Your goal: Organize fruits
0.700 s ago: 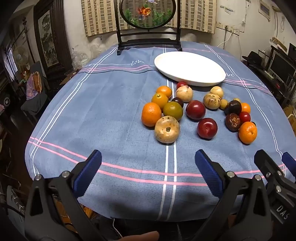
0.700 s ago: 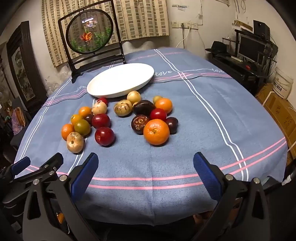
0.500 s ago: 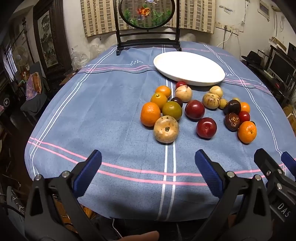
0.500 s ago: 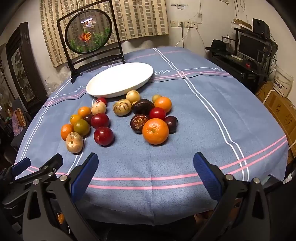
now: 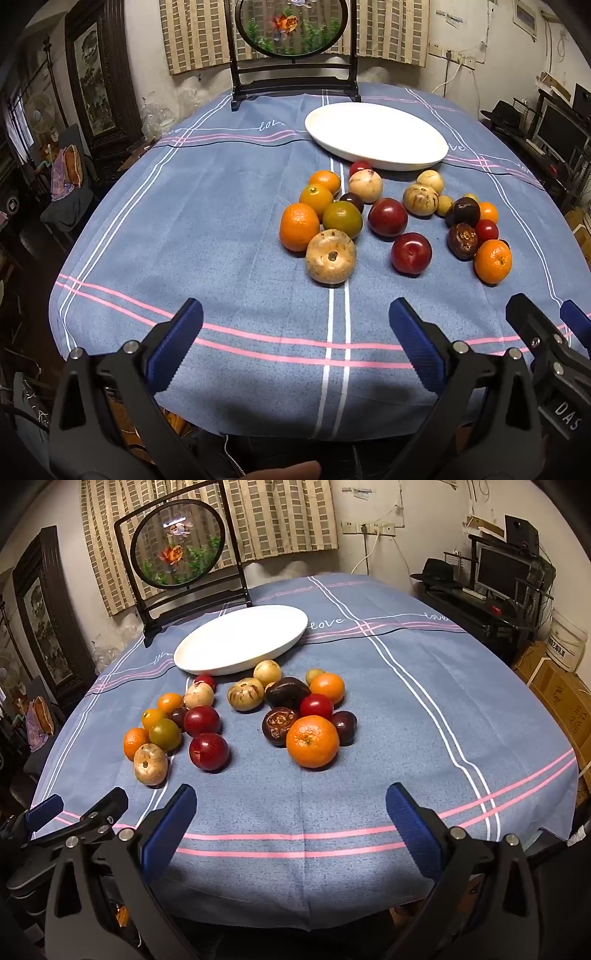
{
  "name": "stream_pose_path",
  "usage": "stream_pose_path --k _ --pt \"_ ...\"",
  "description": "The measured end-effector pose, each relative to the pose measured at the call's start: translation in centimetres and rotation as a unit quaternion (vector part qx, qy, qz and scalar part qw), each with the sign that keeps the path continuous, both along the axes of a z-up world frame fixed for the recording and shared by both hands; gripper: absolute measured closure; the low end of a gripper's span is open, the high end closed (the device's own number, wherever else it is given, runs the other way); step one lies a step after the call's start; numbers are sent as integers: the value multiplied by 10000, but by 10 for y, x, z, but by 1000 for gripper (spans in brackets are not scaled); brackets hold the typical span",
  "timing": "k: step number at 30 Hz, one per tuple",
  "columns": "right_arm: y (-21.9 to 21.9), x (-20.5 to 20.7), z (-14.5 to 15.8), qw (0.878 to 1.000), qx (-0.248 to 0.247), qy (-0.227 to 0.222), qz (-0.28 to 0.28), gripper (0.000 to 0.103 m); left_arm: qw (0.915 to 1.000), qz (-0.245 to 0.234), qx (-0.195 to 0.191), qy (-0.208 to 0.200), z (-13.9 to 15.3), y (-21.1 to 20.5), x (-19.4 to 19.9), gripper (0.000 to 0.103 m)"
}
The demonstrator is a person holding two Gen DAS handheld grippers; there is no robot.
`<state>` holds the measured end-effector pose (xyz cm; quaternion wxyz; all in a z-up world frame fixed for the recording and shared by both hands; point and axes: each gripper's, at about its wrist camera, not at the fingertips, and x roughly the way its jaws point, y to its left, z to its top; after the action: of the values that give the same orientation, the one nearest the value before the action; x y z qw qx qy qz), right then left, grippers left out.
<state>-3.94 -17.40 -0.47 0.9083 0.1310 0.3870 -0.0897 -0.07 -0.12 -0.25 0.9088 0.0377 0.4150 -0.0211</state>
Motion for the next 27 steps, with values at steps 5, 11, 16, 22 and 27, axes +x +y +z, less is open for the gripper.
stream_pose_path --k 5,11,16,22,27 --pt "0 1 -2 10000 17 19 20 1 10000 -4 6 4 0 0 -1 2" --pt "1 2 -3 10000 21 38 33 1 10000 -4 6 6 -1 0 -1 2" --pt "2 3 -5 10000 27 59 32 1 10000 -8 19 32 -4 -1 -1 2" --pt "2 3 -6 10000 32 63 33 1 10000 -8 20 41 -4 -1 -1 2" --pt "2 3 -7 9999 59 95 42 1 10000 -10 21 51 -6 -1 -1 2"
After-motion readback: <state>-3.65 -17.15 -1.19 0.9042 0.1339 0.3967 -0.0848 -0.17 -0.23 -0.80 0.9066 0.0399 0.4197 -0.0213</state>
